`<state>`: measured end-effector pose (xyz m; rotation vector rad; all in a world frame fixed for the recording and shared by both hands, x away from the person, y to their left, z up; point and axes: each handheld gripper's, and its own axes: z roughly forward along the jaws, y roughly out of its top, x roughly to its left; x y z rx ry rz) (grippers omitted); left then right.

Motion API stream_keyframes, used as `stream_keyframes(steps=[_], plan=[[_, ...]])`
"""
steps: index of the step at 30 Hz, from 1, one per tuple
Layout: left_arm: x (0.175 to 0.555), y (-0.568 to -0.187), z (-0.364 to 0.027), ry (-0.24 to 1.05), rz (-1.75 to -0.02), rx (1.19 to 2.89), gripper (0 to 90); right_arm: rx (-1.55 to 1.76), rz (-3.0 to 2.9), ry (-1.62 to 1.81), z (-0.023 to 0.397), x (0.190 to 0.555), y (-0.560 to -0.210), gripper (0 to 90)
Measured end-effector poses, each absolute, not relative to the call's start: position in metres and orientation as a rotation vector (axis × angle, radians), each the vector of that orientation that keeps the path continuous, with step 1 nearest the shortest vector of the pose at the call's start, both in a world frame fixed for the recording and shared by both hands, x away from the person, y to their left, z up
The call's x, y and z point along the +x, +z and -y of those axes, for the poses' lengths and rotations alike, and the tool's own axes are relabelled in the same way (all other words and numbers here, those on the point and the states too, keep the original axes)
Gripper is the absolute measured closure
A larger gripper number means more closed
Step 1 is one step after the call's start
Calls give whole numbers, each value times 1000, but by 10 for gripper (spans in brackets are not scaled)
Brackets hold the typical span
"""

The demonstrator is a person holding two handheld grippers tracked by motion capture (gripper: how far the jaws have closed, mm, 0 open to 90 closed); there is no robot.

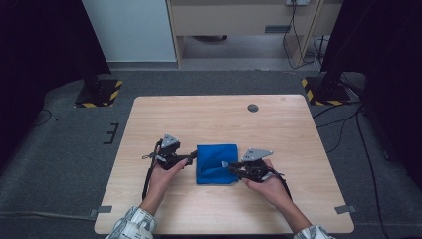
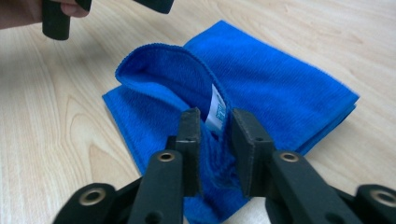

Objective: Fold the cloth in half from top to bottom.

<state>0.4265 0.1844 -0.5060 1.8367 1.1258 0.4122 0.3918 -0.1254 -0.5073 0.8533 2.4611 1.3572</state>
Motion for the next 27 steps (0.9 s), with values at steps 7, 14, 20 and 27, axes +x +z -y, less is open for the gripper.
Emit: stream_keyframes(steps=[7, 14, 20, 27], plan=[[425, -510, -177, 417, -1111, 1871, 127, 865, -2496, 1343, 126, 385, -513, 665], [421, -513, -163, 410, -1071, 1902, 119, 888, -2478, 1385, 126, 385, -509, 595], [418, -519, -151, 407, -1046, 1952, 107, 949, -2417, 1413, 125, 394, -502, 577], [412, -525, -144, 403, -1005, 2017, 109, 1035, -2375, 1372, 118, 409, -506, 564]])
